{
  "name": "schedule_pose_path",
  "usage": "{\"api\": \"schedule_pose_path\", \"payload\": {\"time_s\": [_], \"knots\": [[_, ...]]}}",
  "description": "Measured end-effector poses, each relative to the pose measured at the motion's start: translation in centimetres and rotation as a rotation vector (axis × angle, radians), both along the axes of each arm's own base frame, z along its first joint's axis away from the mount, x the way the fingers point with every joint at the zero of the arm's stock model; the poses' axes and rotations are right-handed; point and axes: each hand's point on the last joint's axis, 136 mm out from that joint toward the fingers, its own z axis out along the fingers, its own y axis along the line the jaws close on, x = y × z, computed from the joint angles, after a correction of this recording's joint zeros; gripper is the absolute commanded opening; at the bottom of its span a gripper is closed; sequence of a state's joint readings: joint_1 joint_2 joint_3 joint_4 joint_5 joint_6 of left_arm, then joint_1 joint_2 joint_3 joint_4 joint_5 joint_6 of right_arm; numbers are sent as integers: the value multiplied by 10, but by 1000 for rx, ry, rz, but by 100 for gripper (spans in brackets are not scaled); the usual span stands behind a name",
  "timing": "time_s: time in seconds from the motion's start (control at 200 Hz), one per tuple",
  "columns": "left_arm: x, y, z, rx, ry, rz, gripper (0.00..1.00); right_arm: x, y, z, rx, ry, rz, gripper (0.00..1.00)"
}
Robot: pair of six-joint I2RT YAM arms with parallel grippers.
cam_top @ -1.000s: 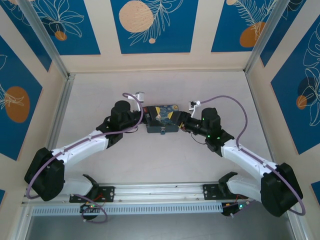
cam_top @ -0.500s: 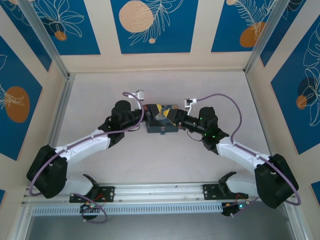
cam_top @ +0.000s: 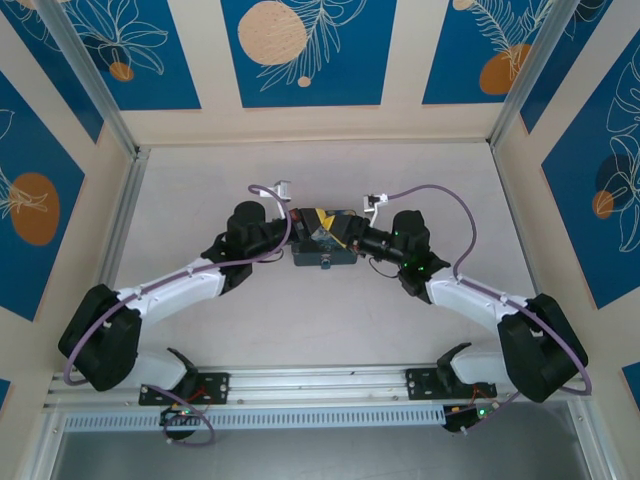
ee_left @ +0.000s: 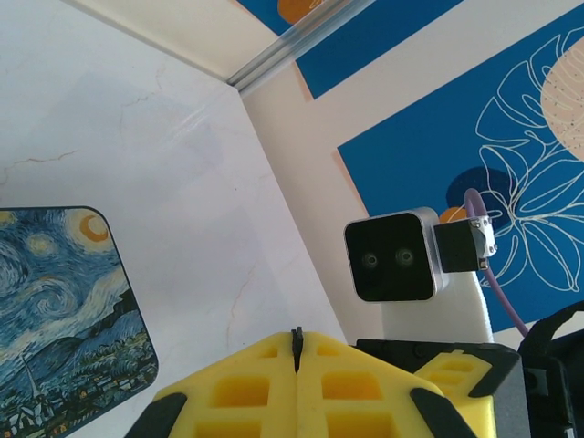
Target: Unlock the padlock with the key
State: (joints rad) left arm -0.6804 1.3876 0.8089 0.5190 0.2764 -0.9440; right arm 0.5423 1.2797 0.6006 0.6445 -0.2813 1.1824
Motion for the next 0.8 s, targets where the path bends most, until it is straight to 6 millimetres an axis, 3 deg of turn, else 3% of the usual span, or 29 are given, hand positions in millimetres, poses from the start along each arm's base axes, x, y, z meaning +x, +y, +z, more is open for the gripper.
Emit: {"api": "schedule_pose_path", "payload": {"time_s": [0.27, 0.44, 0.58, 0.685, 0.8], "knots": [[1, -2, 0, -8, 4, 4, 0, 1, 3, -5, 2, 18, 4, 28], [3, -1, -1, -11, 10, 19, 0, 1, 3, 0, 15, 4, 4, 0], [4, 1, -3, -12, 18, 38, 0, 3, 0, -1, 19, 15, 5, 0], [4, 4, -8, -13, 41, 58, 45, 3, -2, -4, 13, 28, 9, 0], [4, 14, -15, -3, 79, 111, 74, 8, -10, -6, 5, 42, -13, 0]]}}
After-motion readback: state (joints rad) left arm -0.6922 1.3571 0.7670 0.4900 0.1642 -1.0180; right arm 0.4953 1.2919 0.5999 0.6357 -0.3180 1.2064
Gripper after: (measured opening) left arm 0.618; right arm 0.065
